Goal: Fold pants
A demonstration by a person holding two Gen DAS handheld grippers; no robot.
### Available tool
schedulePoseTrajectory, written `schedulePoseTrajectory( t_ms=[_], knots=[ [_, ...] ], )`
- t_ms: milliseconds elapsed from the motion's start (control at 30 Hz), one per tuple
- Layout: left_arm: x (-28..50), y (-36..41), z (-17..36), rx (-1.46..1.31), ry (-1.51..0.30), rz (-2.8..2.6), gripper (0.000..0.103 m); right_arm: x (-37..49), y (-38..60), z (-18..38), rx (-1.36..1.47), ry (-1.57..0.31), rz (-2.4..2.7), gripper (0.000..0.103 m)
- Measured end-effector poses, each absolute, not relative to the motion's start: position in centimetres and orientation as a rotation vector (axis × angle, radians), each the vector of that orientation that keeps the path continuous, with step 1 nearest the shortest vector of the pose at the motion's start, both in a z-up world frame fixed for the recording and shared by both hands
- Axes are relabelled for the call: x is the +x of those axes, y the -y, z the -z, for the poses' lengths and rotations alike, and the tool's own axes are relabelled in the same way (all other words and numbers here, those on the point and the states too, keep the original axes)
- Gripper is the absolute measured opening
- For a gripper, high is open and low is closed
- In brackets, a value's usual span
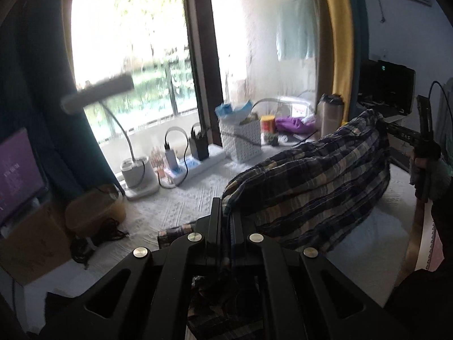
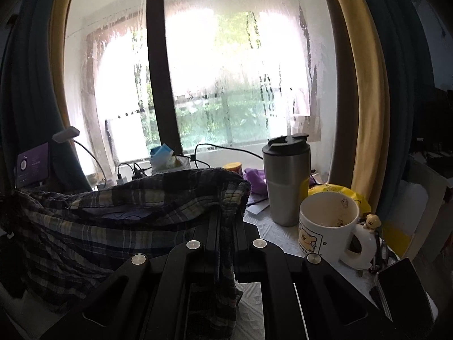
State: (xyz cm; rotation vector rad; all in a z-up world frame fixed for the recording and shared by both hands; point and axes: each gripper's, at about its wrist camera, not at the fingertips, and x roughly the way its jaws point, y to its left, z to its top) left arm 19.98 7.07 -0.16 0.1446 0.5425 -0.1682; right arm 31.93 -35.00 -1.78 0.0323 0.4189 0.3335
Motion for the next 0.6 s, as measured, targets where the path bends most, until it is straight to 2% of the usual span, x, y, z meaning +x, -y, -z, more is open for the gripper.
schedulePoseTrajectory(
  t_ms=[267,533,567,600],
  knots=[
    [25.5,-9.5,4.2,0.063,-0.661,0.164,0.003,36.0,33.4,4.6,-0.002,-0.541,-0.315,0.006],
    [29.7,-11.6,7.4,0.018,-0.75,0.138,0.009,39.1,32.0,7.1,-0.032,-0.653,-0.296,0.006],
    [30.0,-11.8,7.8,0.014,-0.762,0.129,0.01,39.4,31.6,7.6,-0.041,-0.667,-0.293,0.006],
    [30.3,-12.2,8.1,0.011,-0.769,0.114,0.017,39.6,31.3,7.8,-0.047,-0.676,-0.29,0.006]
  ],
)
